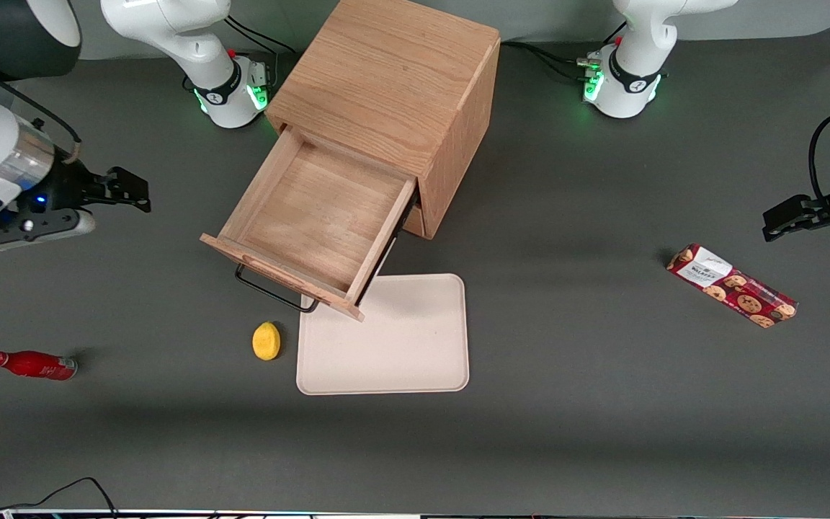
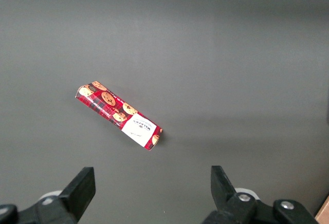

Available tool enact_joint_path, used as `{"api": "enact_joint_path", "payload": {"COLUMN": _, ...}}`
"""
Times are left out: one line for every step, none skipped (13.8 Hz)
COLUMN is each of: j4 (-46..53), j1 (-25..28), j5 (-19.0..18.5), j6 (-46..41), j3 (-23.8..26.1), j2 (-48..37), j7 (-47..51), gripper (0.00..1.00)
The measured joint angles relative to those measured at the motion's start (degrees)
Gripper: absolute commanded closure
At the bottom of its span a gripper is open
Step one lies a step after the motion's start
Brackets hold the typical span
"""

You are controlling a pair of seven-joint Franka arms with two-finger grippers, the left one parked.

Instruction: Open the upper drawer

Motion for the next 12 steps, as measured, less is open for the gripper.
{"api": "enact_joint_path", "payload": {"j4": -1.4, "j1": -0.1, "j5": -0.4, "j6": 0.0, "j3": -0.6, "j2": -1.3, "j7": 0.0, "gripper": 0.00}}
{"api": "enact_joint_path", "payload": {"j4": -2.5, "j1": -0.3, "j5": -1.1, "j6": -0.1, "j3": -1.0, "j2": -2.5, "j7": 0.1, "gripper": 0.00}}
{"api": "enact_joint_path", "payload": {"j4": -3.4, "j1": -0.8, "j5": -1.6, "j6": -0.3, "j3": -1.2, "j2": -3.6, "j7": 0.3, "gripper": 0.00}}
{"api": "enact_joint_path", "payload": {"j4": -3.9, "j1": -1.5, "j5": -1.9, "j6": -0.6, "j3": -1.3, "j2": -4.5, "j7": 0.3, "gripper": 0.00}}
{"api": "enact_joint_path", "payload": {"j4": -4.1, "j1": -2.2, "j5": -2.3, "j6": -0.7, "j3": -1.3, "j2": -5.0, "j7": 0.3, "gripper": 0.00}}
{"api": "enact_joint_path", "payload": {"j4": -4.0, "j1": -2.9, "j5": -2.9, "j6": -0.7, "j3": -1.3, "j2": -5.1, "j7": 0.3, "gripper": 0.00}}
{"api": "enact_joint_path", "payload": {"j4": -3.9, "j1": -3.3, "j5": -3.4, "j6": -0.7, "j3": -1.3, "j2": -5.1, "j7": 0.3, "gripper": 0.00}}
{"api": "enact_joint_path", "payload": {"j4": -3.7, "j1": -3.6, "j5": -3.7, "j6": -0.6, "j3": -1.3, "j2": -5.0, "j7": 0.4, "gripper": 0.00}}
{"api": "enact_joint_path", "payload": {"j4": -3.3, "j1": -3.6, "j5": -3.8, "j6": -0.7, "j3": -1.3, "j2": -4.7, "j7": 0.5, "gripper": 0.00}}
{"api": "enact_joint_path", "payload": {"j4": -2.5, "j1": -3.6, "j5": -3.8, "j6": -1.1, "j3": -1.2, "j2": -4.2, "j7": 0.7, "gripper": 0.00}}
{"api": "enact_joint_path", "payload": {"j4": -1.5, "j1": -3.6, "j5": -3.9, "j6": -1.4, "j3": -1.2, "j2": -3.6, "j7": 0.8, "gripper": 0.00}}
{"api": "enact_joint_path", "payload": {"j4": -0.8, "j1": -3.6, "j5": -3.9, "j6": -1.6, "j3": -1.2, "j2": -3.0, "j7": 0.9, "gripper": 0.00}}
